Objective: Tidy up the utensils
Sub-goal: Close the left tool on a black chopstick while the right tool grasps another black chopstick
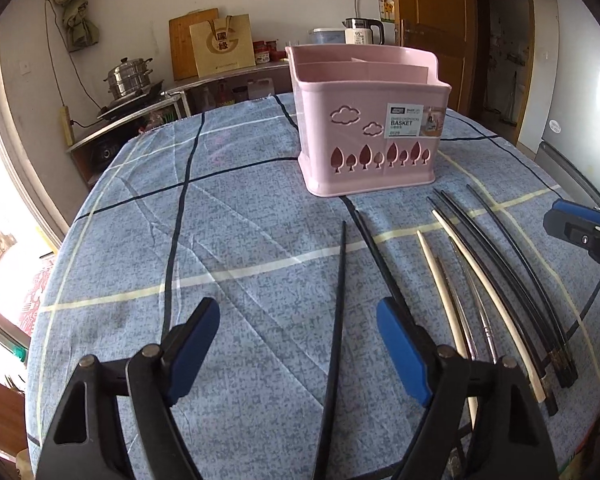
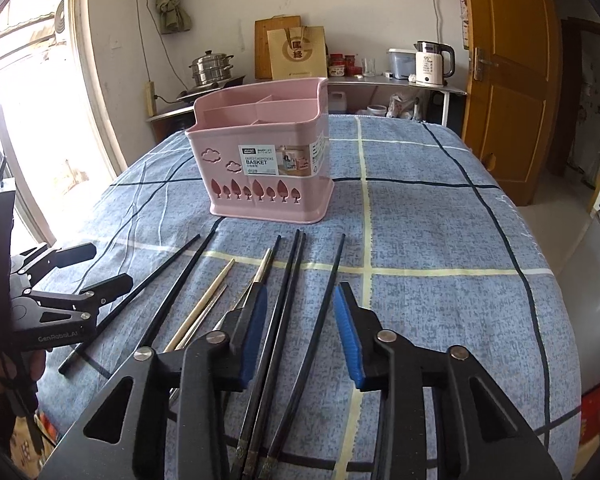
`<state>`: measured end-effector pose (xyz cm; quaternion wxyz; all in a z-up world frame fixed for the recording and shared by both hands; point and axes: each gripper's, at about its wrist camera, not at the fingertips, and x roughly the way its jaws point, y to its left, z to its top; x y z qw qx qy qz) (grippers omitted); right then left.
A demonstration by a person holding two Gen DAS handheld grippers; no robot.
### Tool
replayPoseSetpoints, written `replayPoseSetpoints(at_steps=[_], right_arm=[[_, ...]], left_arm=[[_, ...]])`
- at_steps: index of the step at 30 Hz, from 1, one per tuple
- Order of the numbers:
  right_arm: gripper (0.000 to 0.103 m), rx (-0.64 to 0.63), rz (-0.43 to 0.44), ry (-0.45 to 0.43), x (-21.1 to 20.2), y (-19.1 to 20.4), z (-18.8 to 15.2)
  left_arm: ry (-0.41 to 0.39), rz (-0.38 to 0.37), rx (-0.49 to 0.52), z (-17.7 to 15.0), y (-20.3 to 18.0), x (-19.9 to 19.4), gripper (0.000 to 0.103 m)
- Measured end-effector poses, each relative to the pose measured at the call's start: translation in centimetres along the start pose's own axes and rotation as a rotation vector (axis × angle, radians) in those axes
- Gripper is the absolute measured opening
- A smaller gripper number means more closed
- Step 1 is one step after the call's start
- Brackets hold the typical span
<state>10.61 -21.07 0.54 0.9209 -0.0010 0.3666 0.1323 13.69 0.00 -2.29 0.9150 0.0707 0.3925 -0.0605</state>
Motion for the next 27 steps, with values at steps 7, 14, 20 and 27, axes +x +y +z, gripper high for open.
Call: replayPoseSetpoints(at_steps=[7,14,20,27], right_arm=[[0.014,-0.043,0.013,0.095,4.2,0.4,1.2],[0.010,-0.044,0.024,0.164,6.8,-0.1,1.7],[0.010,-0.037,0.024,0.201,8.2,-0.4,1.9],[0.010,-0.021,0.018,0.234,9.3,-0.7,2.8]], left_arm=[[0.071,-0.016,0.011,0.8,0.0,2.9,0.068],[0.094,-0.043,0.018,1.6,-0.1,4.2,0.061],[0.105,-0.051,0.018,2.1,-0.4,4.5,0.054],[0.143,-0.047,0.014,3.2,-0.3,5.1,0.043]])
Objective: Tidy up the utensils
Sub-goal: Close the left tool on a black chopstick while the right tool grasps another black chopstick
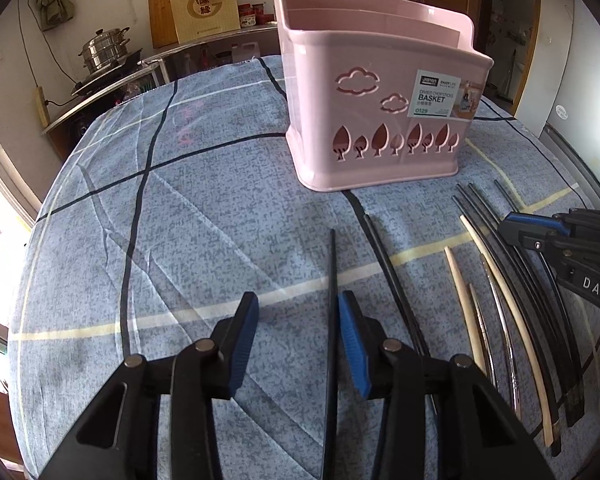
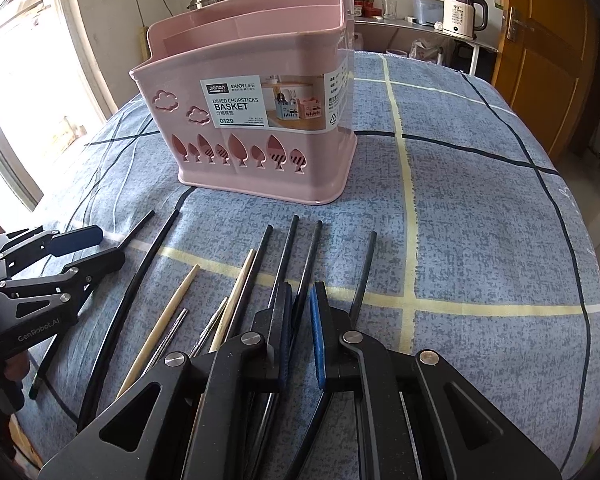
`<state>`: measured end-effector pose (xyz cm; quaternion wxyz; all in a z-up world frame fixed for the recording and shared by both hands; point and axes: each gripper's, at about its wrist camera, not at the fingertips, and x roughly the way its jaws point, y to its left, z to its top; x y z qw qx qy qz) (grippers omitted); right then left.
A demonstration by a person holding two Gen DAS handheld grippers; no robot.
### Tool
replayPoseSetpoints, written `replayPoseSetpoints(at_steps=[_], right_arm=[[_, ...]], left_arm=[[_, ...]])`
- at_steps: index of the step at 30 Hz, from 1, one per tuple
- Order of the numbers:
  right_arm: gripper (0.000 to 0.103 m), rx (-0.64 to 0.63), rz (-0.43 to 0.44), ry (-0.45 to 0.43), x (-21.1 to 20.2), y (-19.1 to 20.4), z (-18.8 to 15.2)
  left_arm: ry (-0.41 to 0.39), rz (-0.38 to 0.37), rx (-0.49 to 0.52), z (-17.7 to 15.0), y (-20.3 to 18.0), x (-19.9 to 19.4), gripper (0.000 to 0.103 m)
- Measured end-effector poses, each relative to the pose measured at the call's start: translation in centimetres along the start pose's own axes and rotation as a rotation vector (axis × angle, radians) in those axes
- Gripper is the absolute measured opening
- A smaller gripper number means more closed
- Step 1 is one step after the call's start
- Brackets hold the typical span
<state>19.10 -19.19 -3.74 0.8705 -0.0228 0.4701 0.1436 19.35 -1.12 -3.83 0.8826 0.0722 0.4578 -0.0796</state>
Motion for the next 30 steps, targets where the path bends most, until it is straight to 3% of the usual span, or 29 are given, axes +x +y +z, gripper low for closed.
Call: replayPoseSetpoints(at_steps=[9,14,17,30], right_arm=[[0.010,0.010,-0.008,0.035,1.0,-0.4,1.6],[0.007,0.013,0.004,0.027,1.0,-0.4,1.7],[0.007,0.016,0.019,0.004,0.2,-0.4,1.7],[0.006,-0.019,0.057,-0.155,-6.7,1.2,2.3]], left_arm=[[0.049,-0.029,0.044,2.1,-0.1,1.4,0.042],[0.050,-0.058,0.068,2.3,-0.9,1.3,0.013],[0.049,-0.065,0.063,2.3,-0.9,1.1,0.008],[-0.085,-0.092,0.061,3.1,0.2,-5.4,0.001]])
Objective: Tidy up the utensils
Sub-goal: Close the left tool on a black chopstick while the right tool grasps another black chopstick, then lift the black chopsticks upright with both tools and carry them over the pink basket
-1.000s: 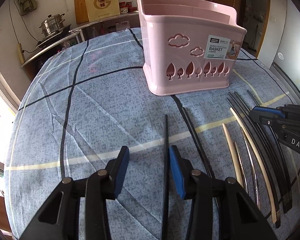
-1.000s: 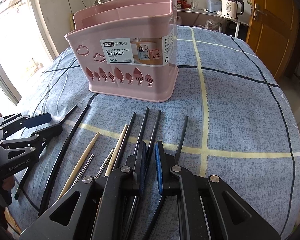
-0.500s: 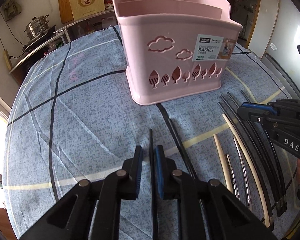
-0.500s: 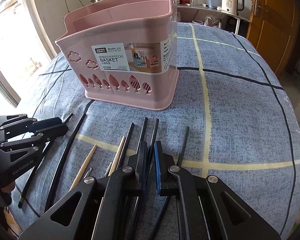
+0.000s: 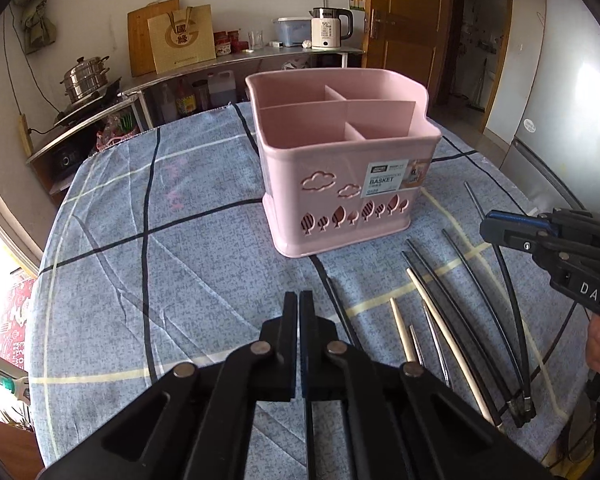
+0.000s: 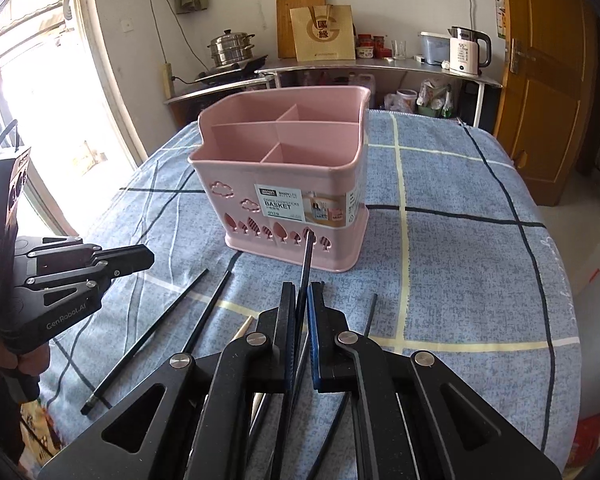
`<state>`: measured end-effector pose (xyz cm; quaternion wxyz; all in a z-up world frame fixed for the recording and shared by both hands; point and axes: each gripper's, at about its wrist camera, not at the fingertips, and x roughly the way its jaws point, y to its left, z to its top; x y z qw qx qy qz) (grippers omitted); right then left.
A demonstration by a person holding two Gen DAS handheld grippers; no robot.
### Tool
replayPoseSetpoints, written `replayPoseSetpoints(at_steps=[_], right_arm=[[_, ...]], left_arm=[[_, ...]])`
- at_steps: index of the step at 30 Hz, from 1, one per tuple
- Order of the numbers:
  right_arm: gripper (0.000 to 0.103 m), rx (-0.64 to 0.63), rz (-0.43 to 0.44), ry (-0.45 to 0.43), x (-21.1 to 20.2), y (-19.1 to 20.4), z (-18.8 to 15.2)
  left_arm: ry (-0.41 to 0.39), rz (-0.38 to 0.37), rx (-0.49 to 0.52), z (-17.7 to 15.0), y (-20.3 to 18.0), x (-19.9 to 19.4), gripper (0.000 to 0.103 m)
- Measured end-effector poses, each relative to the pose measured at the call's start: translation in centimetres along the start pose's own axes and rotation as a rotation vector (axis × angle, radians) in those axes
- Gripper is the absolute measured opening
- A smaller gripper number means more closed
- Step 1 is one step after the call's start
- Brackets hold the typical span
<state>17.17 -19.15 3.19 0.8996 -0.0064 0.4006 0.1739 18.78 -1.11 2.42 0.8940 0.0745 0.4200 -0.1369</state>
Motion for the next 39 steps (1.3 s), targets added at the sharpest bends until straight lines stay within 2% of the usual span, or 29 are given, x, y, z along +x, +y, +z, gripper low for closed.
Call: replayPoseSetpoints(at_steps=[3,4,5,7,10,15,19,22,26,31,39], right_arm=[[0.006,0.001,-0.001,-0.013,-0.5,-0.1,0.1],[0.006,0.003,0.000,-0.015,-0.5,-0.1,0.1],[0.006,0.007,0.000,-0.015,-0.5,-0.2,0.0],[0.006,0.013,0.002,-0.014,-0.5,-0.3,0.0],[0.006,0.016,0.002,-0.012,-0.5,-0.4,-0.1],[0.006,0.010,0.011,-0.011,-0.4,-0.3,0.0],[0.006,0.007,0.014,-0.014,-0.4,-0.3,0.0],[0.006,0.009,0.012,-0.016,-0.4,-0.4,0.0],[0.006,0.012,0.014,-0.021,-0.6,-0.3,0.1],[0.006,0.011,0.026,-0.048,-1.7,-0.1,0.2],[0.005,0.005,0.037,-0.112,-4.4,0.5,0.9]], left_arm=[[0.052,-0.070,0.033,-0.2,-0.2,1.0,0.004],[0.079,-0.064,0.040,-0.3,-0.3,1.8,0.012],[0.102,-0.050,0.054,-0.5,-0.6,2.6,0.025],[0.128,-0.040,0.058,-1.1,-1.0,3.9,0.032],[0.167,-0.038,0.039,-1.3,-0.6,5.6,0.032],[0.186,-0.035,0.019,-0.9,-0.3,7.0,0.032],[0.187,-0.023,0.018,-0.4,0.1,7.5,0.020],[0.185,-0.026,0.028,-0.3,-0.2,7.6,0.006],[0.180,-0.024,0.024,-0.1,-0.3,7.5,0.005],[0.121,-0.039,0.003,0.1,-0.3,4.4,0.005],[-0.040,-0.041,0.007,1.9,-0.1,-3.6,0.005]])
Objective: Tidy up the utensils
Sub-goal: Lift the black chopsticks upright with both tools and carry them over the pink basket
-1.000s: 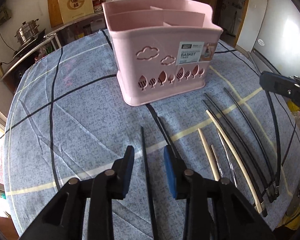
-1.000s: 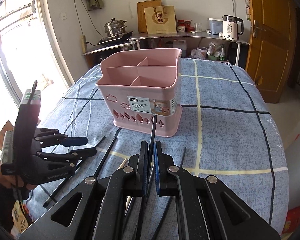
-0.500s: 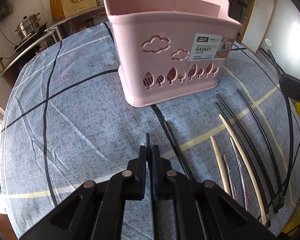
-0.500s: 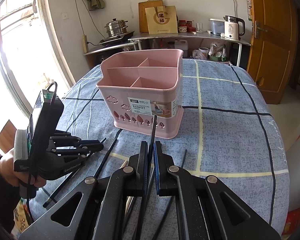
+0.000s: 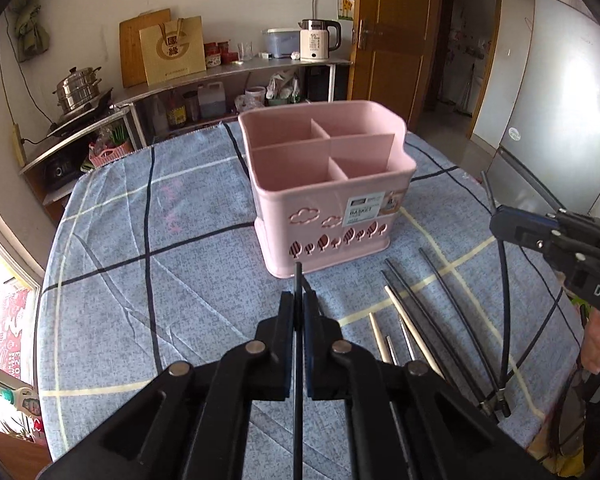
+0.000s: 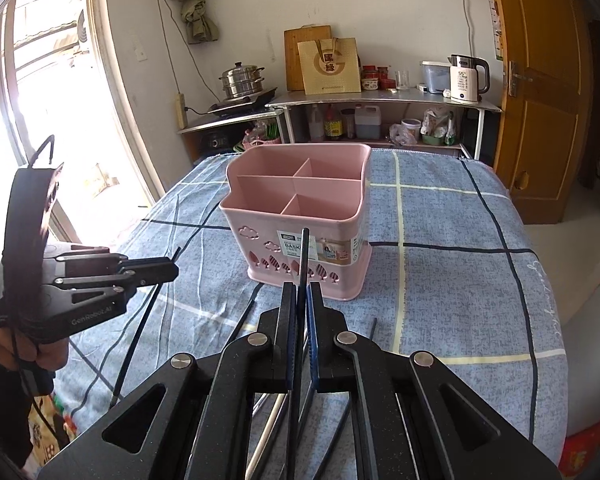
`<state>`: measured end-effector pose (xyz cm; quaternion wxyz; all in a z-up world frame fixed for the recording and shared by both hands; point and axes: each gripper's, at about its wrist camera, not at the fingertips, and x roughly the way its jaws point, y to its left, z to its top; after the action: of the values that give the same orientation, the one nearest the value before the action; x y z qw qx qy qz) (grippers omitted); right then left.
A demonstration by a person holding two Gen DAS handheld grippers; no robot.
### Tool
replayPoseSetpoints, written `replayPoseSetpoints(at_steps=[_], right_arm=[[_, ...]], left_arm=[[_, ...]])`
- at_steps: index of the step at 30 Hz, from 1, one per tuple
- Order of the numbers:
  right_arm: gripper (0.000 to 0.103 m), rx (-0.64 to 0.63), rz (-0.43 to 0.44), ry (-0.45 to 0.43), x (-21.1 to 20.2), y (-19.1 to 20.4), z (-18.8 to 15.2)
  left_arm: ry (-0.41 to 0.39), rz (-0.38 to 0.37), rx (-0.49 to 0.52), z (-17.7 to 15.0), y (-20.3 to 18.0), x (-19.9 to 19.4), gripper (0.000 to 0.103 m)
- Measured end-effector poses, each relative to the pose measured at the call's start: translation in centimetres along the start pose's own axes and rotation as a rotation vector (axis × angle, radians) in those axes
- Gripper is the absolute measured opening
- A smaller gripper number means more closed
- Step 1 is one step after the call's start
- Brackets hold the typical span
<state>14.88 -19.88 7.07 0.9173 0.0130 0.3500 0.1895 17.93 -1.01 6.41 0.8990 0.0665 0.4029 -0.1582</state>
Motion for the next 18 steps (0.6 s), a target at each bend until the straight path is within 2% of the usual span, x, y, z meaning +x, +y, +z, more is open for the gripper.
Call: replayPoseSetpoints(at_steps=[7,18], right_arm=[[0.005,-0.010,-0.003,-0.057,-2.2,0.5,1.2],[0.005,-0.029,-0.003,-0.132,-4.7,1.0,3.6]], left_arm=[[-0.115,-0.012,-0.022,1.5,1.2,-5.0,0.004],[-0.199,-0.030,-0.066,4.0,2.0,-8.3,0.004]])
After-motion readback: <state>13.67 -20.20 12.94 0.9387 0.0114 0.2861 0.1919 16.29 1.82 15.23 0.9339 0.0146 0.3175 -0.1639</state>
